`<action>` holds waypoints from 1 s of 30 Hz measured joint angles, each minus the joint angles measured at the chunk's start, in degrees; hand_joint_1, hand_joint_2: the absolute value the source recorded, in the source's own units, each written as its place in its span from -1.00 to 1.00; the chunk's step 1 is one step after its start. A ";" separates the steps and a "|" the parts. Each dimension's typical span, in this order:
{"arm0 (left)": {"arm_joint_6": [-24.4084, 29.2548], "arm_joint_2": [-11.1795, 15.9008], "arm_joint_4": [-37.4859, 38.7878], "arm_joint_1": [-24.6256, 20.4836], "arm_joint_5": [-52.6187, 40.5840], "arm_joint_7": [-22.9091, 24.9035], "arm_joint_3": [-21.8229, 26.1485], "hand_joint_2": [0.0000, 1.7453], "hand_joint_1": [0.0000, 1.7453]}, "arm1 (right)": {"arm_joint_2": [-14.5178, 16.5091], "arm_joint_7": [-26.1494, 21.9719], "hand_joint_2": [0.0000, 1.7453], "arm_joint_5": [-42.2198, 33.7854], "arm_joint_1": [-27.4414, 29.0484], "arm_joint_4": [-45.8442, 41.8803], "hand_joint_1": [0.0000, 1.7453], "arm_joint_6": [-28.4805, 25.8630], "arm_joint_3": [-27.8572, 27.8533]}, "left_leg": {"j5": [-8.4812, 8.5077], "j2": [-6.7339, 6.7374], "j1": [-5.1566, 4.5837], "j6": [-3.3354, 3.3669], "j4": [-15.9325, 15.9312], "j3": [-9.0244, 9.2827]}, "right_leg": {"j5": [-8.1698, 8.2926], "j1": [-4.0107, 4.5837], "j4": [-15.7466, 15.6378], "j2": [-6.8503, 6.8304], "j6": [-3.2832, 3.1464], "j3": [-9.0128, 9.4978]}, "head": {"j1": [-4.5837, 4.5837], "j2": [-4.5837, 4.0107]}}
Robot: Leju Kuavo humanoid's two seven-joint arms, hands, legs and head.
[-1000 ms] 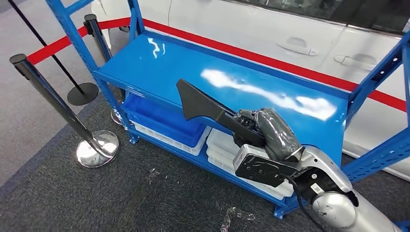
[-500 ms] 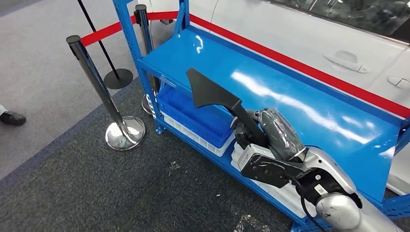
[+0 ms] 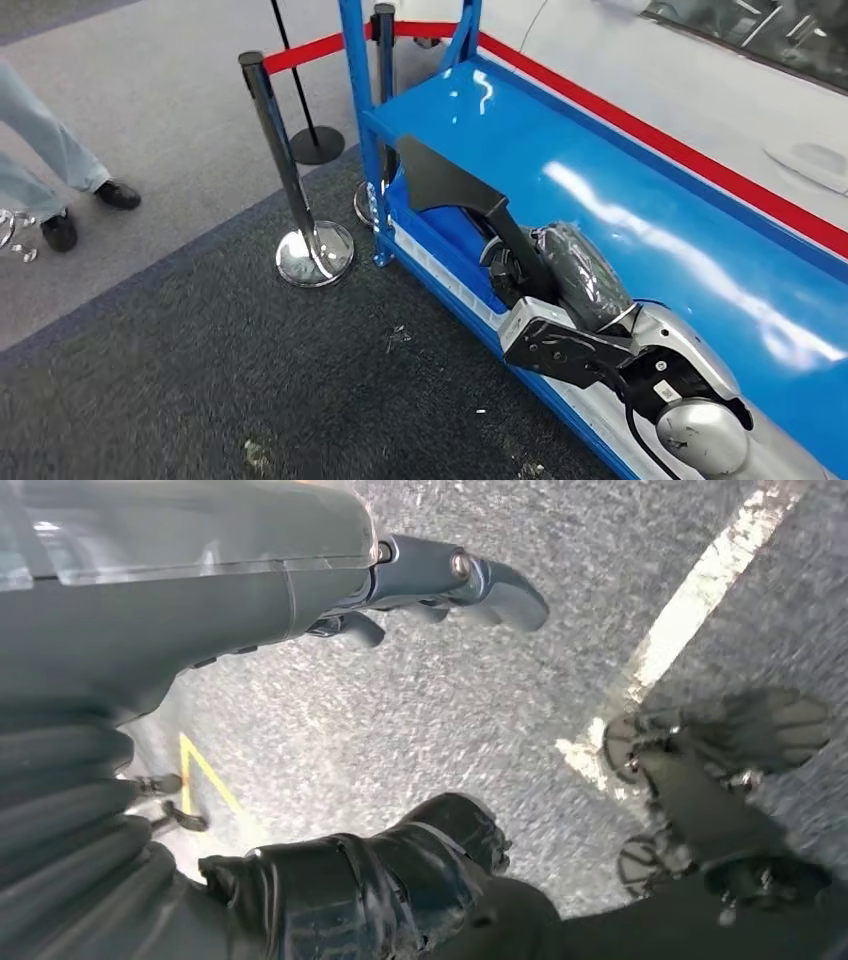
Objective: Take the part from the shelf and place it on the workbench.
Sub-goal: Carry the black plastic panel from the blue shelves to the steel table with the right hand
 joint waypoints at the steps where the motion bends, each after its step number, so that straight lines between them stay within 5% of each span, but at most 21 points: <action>1: 0.01 0.01 0.00 0.02 0.07 -0.01 0.00 1.00 -1.00 | 0.01 0.02 1.00 -0.03 -0.02 -0.07 1.00 0.00 -0.05 | 0.10 -0.72 -0.15 0.65 0.03 -0.11 | -0.04 0.17 0.00 -0.59 0.28 0.07 | 0.02 0.00; 2: 0.02 0.01 0.00 0.08 0.15 -0.03 0.00 1.00 -1.00 | 0.01 0.03 1.00 -0.07 -0.01 -0.14 1.00 -0.01 -0.08 | 0.23 -1.39 -0.06 1.13 -0.04 -0.16 | -0.14 0.16 -0.06 -0.96 0.55 0.16 | 0.03 0.00; 4: 0.02 0.00 0.00 0.21 0.32 -0.13 0.00 1.00 -1.00 | -0.02 0.08 1.00 -0.15 -0.03 -0.27 1.00 -0.02 -0.12 | 0.60 -2.58 0.14 1.97 -0.44 -0.08 | -1.62 -0.11 1.50 0.71 0.97 -0.31 | 0.15 0.00; 7: -0.05 -0.01 0.00 0.16 0.35 -0.25 0.00 1.00 -1.00 | -0.10 0.12 1.00 -0.18 0.10 -0.38 1.00 -0.02 -0.15 | 0.95 -4.42 0.15 2.79 -0.62 -0.18 | -6.95 -0.15 11.52 5.10 0.96 -4.73 | 0.48 0.00; 9: -0.23 -0.01 0.00 0.13 0.27 -0.17 0.00 1.00 -1.00 | -0.11 0.16 1.00 -0.18 0.29 -0.37 1.00 -0.02 -0.14 | 1.02 -5.94 -0.03 2.93 -0.50 -0.34 | -7.89 -0.08 16.17 5.81 0.83 -7.10 | 0.54 0.00; 11: -0.45 -0.01 0.00 0.15 0.19 0.01 0.00 1.00 -1.00 | -0.11 0.17 1.00 -0.17 0.35 -0.37 1.00 -0.02 -0.14 | 1.01 -7.58 -0.10 2.92 -0.23 -0.37 | -4.64 -0.13 12.39 6.30 0.55 -5.57 | 0.54 0.00; 13: -0.54 -0.02 0.00 0.12 0.18 0.10 0.00 1.00 -1.00 | -0.11 0.17 1.00 -0.17 0.34 -0.38 1.00 -0.02 -0.14 | 0.91 -9.14 -0.10 2.66 0.26 -0.67 | -1.28 -0.39 4.90 8.84 0.31 -2.35 | 0.51 0.00; 15: -0.57 -0.01 0.00 0.05 0.18 0.12 0.00 1.00 -1.00 | -0.17 0.19 1.00 -0.17 0.32 -0.42 1.00 -0.02 -0.15 | 1.03 -10.48 -0.03 2.09 0.54 -1.34 | -0.58 -0.46 1.48 10.73 0.26 -0.90 | 0.48 0.00; 17: -0.60 0.04 0.01 0.22 0.18 0.16 0.00 1.00 -1.00 | -0.21 0.23 1.00 -0.18 0.26 -0.50 1.00 -0.02 -0.16 | 1.43 -11.87 0.13 1.35 0.36 -1.77 | -0.54 -0.43 1.21 9.84 0.03 -0.68 | 0.48 0.00; 18: -0.62 0.04 0.01 0.40 0.18 0.18 0.00 1.00 -1.00 | -0.21 0.25 1.00 -0.18 0.21 -0.53 1.00 -0.02 -0.15 | 1.40 -11.65 0.10 1.04 0.51 -1.97 | -0.41 -0.51 0.95 9.11 -0.20 -0.42 | 0.46 0.00; 20: -0.67 0.02 0.01 0.49 0.18 0.21 0.00 1.00 -1.00 | -0.20 0.25 1.00 -0.18 0.10 -0.59 1.00 -0.03 -0.15 | -0.14 -8.80 -0.08 0.53 3.31 -3.41 | -0.20 -0.75 0.40 7.48 -0.70 0.09 | 0.06 0.00; 22: -0.69 -0.01 0.00 0.24 0.18 0.20 0.00 1.00 -1.00 | -0.21 0.27 1.00 -0.17 0.10 -0.62 1.00 -0.04 -0.16 | -3.19 -5.25 -0.06 0.09 10.12 -6.82 | -0.33 -0.46 0.32 5.75 -1.01 0.37 | -0.31 0.00; 24: -0.68 -0.01 0.00 0.09 0.18 0.19 0.00 1.00 -1.00 | -0.23 0.31 1.00 -0.17 0.16 -0.62 1.00 -0.03 -0.15 | -4.46 -4.09 0.06 -0.17 15.44 -9.63 | -0.59 -0.26 0.41 4.02 -1.21 0.50 | -0.32 0.00; 26: -0.64 -0.01 0.00 0.19 0.18 0.19 0.00 1.00 -1.00 | -0.24 0.34 1.00 -0.17 0.18 -0.62 1.00 -0.03 -0.14 | -2.04 -3.60 0.08 -0.10 12.99 -8.42 | -0.98 -0.19 0.45 2.52 -1.20 0.84 | -0.34 0.00; 28: -0.50 0.02 0.00 0.26 0.18 0.19 0.00 1.00 -1.00 | -0.25 0.36 1.00 -0.18 0.16 -0.64 1.00 -0.04 -0.14 | 1.06 -1.55 -0.41 0.44 5.34 -4.29 | -1.51 -0.01 0.42 1.15 -0.92 1.43 | -0.34 0.00; 30: -0.34 0.09 0.00 0.11 0.21 0.17 0.00 1.00 -1.00 | -0.26 0.41 1.00 -0.19 0.11 -0.67 1.00 -0.04 -0.14 | 1.80 0.11 -1.13 1.41 0.91 -1.97 | -2.00 0.39 0.28 -0.16 -0.38 1.85 | -0.37 0.00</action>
